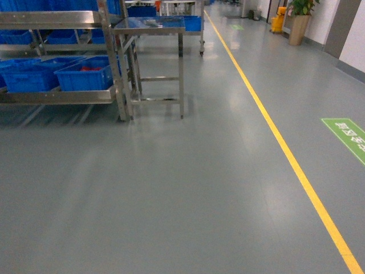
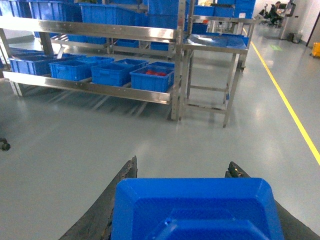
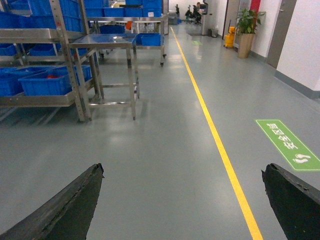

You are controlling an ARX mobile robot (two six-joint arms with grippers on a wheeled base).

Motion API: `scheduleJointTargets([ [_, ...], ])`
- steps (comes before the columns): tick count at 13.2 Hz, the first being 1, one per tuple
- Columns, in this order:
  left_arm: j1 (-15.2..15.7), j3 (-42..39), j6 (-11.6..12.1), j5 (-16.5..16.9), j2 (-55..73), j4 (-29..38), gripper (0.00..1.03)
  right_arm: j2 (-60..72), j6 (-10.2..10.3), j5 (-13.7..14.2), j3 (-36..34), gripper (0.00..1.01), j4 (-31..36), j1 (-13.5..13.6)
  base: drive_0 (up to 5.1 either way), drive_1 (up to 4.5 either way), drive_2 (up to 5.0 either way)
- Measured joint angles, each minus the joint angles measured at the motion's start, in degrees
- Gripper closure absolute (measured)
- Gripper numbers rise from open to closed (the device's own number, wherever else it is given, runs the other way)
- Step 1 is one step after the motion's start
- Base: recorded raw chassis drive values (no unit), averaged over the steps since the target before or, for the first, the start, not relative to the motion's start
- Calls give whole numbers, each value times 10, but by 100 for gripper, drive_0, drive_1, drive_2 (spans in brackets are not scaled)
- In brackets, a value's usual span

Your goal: Pick blue part to blue bin on bottom shelf

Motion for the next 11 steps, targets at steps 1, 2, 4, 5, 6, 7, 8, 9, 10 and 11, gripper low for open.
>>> scheduleJointTargets([
  [1, 0, 0, 0, 0, 0, 0, 60, 0, 0, 0, 0, 3, 1, 0, 0, 409, -410],
  [2, 0, 0, 0, 0, 0, 0, 60, 0, 0, 0, 0, 3, 1, 0, 2, 411, -407],
  [4, 0, 0, 0, 0, 0, 0, 60, 0, 0, 0, 0, 3, 0, 0, 3, 412, -406],
  [5, 0, 0, 0, 0, 0, 2, 60, 0, 0, 0, 0, 3, 0, 0, 6, 415, -403],
  [6, 0, 0, 0, 0, 0, 2, 60, 0, 0, 0, 0, 3, 2, 0, -6, 403, -415],
  [7, 0, 0, 0, 0, 0, 3, 60, 0, 0, 0, 0, 3, -1, 0, 7, 416, -402],
  [8, 0, 0, 0, 0, 0, -1, 60, 0, 0, 0, 0, 3, 2, 0, 5, 414, -404],
  [9, 0, 0, 0, 0, 0, 0, 60, 0, 0, 0, 0, 3, -1, 0, 0, 409, -409],
  [10, 0, 0, 0, 0, 0, 2, 60, 0, 0, 0, 0, 3, 2, 0, 4, 413, -405],
  [11, 0, 0, 0, -1, 0, 0, 60, 0, 0, 0, 0, 3, 0, 0, 5, 414, -404],
])
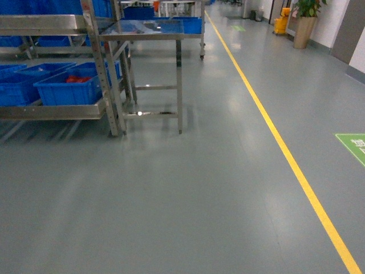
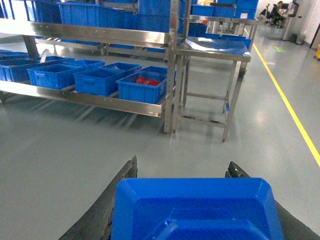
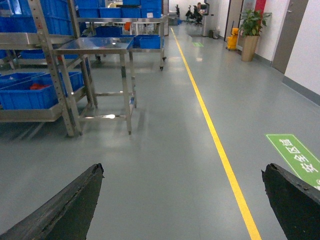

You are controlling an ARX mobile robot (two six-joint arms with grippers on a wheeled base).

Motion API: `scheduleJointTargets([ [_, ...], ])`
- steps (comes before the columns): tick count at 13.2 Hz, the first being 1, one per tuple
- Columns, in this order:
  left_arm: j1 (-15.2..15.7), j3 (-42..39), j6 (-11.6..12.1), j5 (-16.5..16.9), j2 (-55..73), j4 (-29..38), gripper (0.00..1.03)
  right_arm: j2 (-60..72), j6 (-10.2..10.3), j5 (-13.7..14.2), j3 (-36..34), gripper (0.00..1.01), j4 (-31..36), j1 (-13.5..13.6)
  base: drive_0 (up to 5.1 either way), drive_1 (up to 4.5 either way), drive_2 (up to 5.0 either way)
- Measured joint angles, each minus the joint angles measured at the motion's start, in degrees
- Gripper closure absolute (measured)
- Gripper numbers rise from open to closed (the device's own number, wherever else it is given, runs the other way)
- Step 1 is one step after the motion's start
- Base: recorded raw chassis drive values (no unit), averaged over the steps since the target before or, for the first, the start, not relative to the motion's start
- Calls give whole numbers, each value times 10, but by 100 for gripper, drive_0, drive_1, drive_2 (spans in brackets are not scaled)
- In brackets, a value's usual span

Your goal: Pick blue part to blue bin on bottom shelf

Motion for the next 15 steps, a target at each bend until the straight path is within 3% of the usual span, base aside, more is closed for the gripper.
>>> scheduleJointTargets([
  [15, 0, 0, 0, 0, 0, 0, 60, 0, 0, 0, 0, 3, 2, 0, -1, 409, -410],
])
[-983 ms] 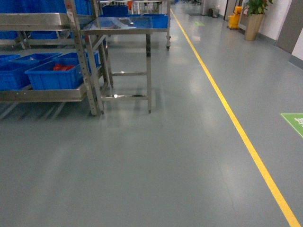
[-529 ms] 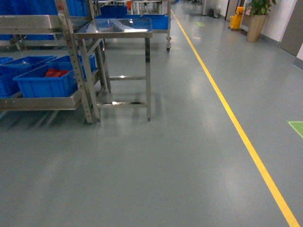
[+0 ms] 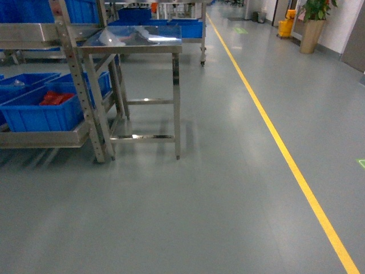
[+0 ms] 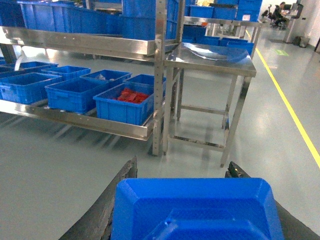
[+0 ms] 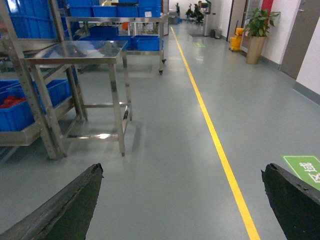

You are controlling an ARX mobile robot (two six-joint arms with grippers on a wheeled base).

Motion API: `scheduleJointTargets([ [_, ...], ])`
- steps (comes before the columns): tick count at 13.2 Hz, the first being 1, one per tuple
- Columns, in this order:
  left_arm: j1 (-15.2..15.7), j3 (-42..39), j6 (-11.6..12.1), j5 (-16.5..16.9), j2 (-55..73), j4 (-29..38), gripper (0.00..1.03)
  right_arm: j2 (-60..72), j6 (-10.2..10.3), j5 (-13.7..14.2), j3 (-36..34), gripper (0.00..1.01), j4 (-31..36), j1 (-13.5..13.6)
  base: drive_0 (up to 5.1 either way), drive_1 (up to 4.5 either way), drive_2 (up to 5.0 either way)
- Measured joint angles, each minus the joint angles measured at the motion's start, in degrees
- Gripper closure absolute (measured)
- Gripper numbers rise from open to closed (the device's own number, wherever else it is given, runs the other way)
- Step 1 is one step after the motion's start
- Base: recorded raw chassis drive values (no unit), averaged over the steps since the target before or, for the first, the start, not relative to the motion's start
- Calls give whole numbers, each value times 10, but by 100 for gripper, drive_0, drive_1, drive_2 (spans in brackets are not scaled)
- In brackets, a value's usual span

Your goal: Pick blue part to blue bin on bottom shelf

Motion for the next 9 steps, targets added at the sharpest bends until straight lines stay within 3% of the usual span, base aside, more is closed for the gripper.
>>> scheduleJointTargets([
  [9, 0, 0, 0, 1, 0, 2, 60, 0, 0, 0, 0, 3, 0, 0, 4, 413, -406],
])
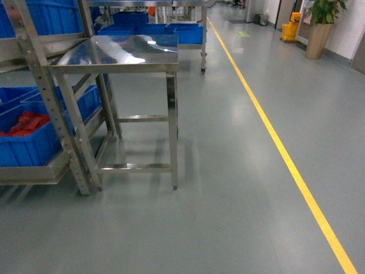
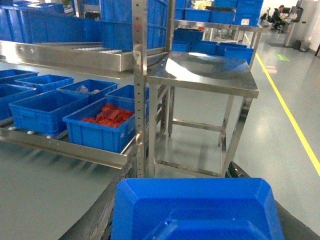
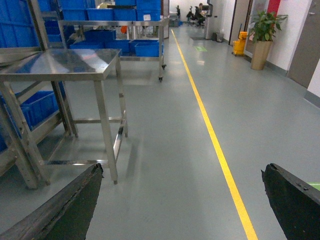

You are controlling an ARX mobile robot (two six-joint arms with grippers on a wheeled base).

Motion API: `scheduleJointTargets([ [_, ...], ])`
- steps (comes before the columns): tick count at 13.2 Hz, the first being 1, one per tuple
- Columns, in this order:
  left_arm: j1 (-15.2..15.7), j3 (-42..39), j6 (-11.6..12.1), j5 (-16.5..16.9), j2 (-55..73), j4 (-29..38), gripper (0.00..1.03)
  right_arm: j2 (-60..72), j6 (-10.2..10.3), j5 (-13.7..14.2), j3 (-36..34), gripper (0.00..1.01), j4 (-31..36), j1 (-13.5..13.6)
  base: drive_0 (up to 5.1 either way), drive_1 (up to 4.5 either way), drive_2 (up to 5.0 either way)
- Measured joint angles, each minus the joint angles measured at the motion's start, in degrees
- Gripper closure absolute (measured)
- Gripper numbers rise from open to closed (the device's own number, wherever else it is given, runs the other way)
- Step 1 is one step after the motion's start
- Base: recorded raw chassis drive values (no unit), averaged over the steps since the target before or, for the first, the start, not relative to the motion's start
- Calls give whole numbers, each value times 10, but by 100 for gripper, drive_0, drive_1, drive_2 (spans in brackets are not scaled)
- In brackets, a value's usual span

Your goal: Pick blue part to blue bin on bottom shelf

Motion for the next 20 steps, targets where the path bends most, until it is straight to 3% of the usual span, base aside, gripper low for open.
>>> scheduleJointTargets([
  [20, 0, 0, 0, 0, 0, -1, 60, 0, 0, 0, 0, 3, -2, 0, -9, 401, -420],
])
